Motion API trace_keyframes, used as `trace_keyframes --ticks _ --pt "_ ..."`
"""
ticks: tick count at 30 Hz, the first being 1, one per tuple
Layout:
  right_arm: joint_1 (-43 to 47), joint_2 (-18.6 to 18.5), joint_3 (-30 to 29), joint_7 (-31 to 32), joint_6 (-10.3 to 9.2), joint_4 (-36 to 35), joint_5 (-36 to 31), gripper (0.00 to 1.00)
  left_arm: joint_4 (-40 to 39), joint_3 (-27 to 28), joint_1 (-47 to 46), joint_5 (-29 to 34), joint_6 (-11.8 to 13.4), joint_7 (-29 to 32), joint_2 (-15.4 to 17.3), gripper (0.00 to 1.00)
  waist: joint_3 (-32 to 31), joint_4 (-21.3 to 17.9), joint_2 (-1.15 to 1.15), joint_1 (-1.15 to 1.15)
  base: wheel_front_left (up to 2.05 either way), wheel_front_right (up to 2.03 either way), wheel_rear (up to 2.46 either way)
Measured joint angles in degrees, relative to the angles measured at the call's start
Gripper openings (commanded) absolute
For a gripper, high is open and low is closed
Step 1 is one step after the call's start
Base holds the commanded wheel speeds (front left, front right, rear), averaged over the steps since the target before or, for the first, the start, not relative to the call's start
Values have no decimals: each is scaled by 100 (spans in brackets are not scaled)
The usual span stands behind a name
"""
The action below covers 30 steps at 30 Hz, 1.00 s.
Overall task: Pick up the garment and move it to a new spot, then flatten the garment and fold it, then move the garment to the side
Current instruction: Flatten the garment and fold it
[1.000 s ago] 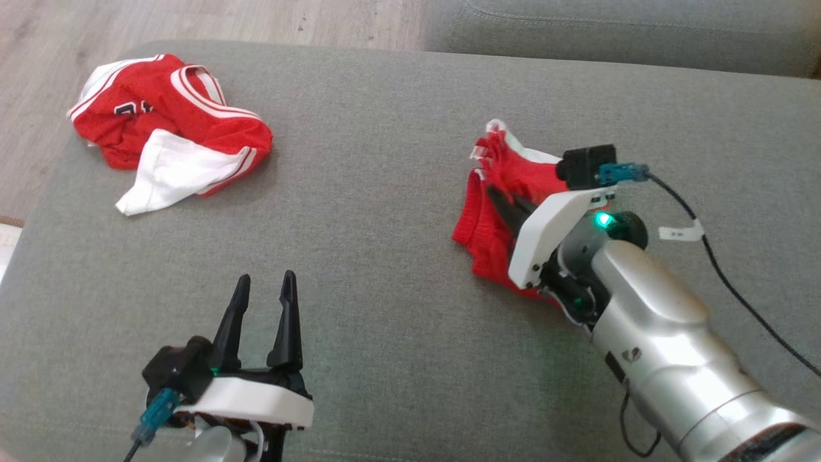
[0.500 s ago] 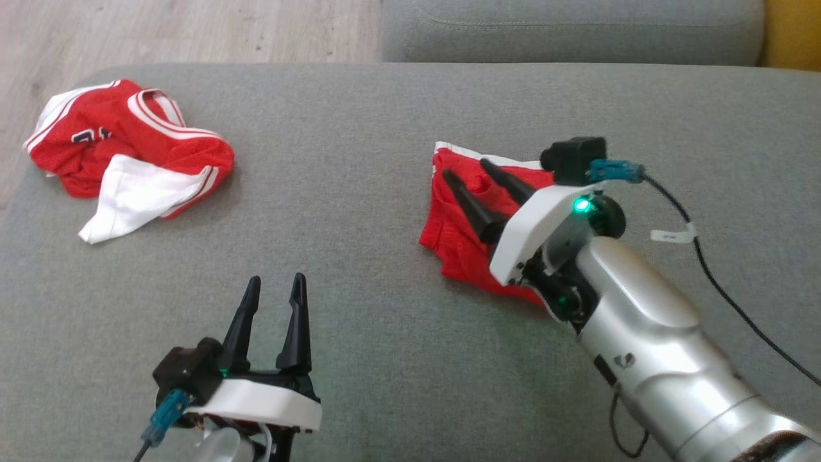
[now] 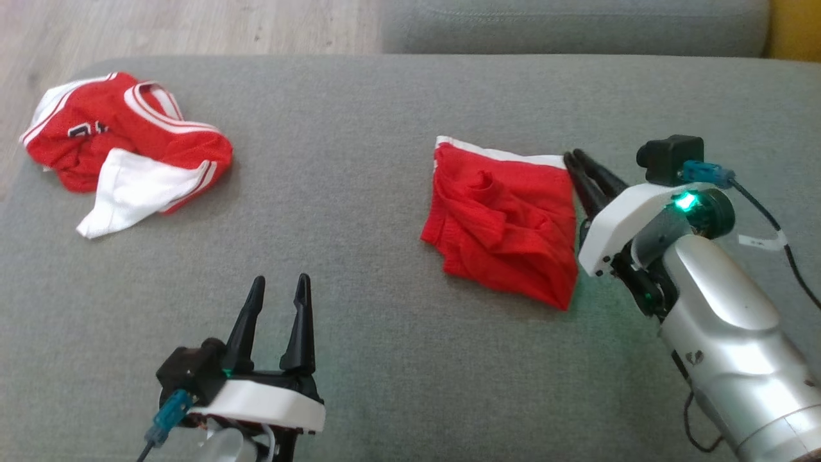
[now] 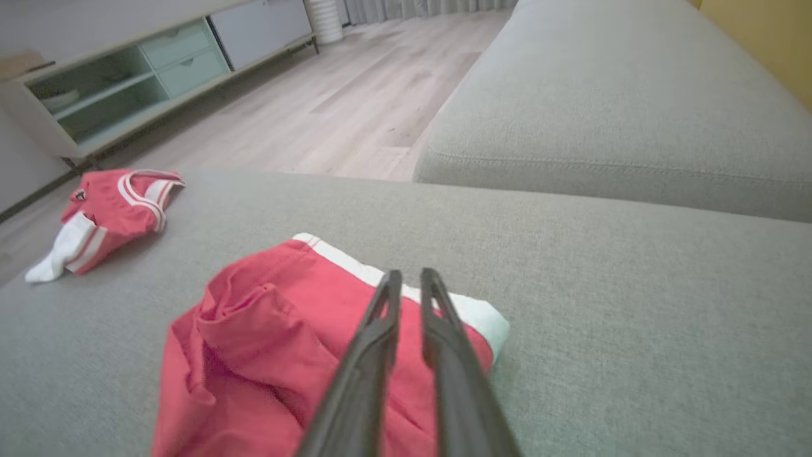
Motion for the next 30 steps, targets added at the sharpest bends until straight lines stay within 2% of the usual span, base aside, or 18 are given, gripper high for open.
trace_keyframes --ticks 8,15,23,30 --pt "-18 -246 283 288 0 241 -118 0 3 -69 -56 1 -7 9 -16 100 234 277 0 0 0 0 0" --pt "-220 -666 1099 538 0 311 129 0 49 -87 -244 44 -26 9 -71 100 440 630 0 0 0 0 0" --pt "-229 -994 2496 539 0 -737 1191 0 133 -48 -245 44 -69 8 -113 100 443 701 0 0 0 0 0" --pt "-247 -1303 3442 598 0 -1313 1728 0 133 -13 -246 92 -77 8 -154 100 424 591 0 0 0 0 0"
